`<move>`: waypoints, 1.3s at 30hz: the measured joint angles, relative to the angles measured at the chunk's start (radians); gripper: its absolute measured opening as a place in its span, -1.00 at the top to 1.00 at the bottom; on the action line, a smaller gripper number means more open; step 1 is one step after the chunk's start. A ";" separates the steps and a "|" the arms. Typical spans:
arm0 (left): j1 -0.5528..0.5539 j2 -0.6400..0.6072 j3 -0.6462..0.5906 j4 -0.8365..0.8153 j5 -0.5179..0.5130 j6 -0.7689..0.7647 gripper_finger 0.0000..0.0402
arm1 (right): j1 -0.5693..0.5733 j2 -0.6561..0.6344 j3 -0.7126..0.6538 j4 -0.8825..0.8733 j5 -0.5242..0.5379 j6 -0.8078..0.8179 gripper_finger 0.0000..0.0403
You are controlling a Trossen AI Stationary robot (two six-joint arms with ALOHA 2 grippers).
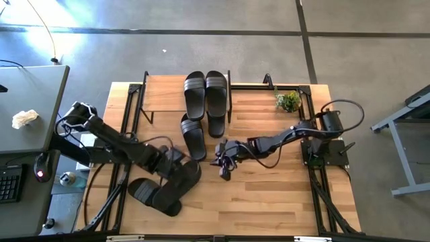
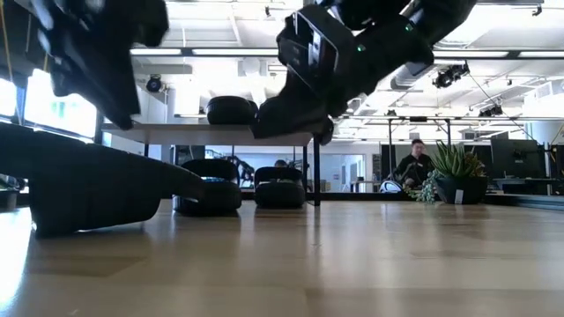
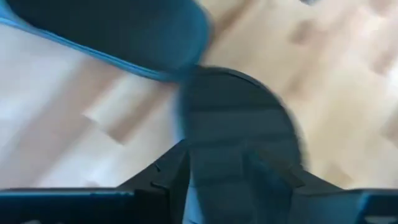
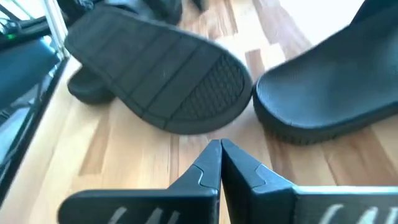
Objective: Pick and place slides into the shelf
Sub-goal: Adjust the black slipper under the shelf
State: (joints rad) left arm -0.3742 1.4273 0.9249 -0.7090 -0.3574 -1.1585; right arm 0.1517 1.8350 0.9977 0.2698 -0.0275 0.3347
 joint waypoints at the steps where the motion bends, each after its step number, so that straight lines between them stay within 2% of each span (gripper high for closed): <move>1: 0.020 0.000 0.000 -0.023 0.002 0.009 0.41 | 0.005 0.007 0.000 -0.002 0.001 0.000 1.00; 5: 0.070 0.001 -0.009 -0.119 0.005 0.008 0.56 | 0.033 0.048 0.000 0.007 0.008 0.002 1.00; 8: 0.100 0.004 -0.028 -0.125 0.009 0.007 0.65 | 0.051 0.090 0.000 0.053 0.040 0.000 1.00; 13: 0.142 0.004 -0.058 -0.083 0.008 0.006 0.79 | 0.052 0.142 0.000 0.165 0.081 0.006 1.00; 17: 0.182 0.004 -0.092 -0.054 0.009 0.023 0.88 | 0.044 0.158 0.000 0.180 0.151 0.008 1.00; 21: 0.221 0.004 -0.138 -0.001 0.009 0.055 0.97 | 0.023 0.173 0.000 0.184 0.150 0.006 1.00; 31: 0.354 0.004 -0.275 0.250 0.010 0.246 0.97 | -0.049 0.183 0.000 0.176 0.126 0.053 1.00; 35: 0.407 0.004 -0.302 0.355 0.053 0.346 0.99 | -0.069 0.183 0.002 0.162 0.121 0.061 1.00; 39: 0.457 0.004 -0.305 0.372 0.085 0.410 0.99 | -0.080 0.183 0.002 0.149 0.092 0.052 1.00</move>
State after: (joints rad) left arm 0.0827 1.4315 0.6201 -0.3368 -0.2728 -0.7489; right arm 0.0719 2.0182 1.0000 0.4186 0.0649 0.3863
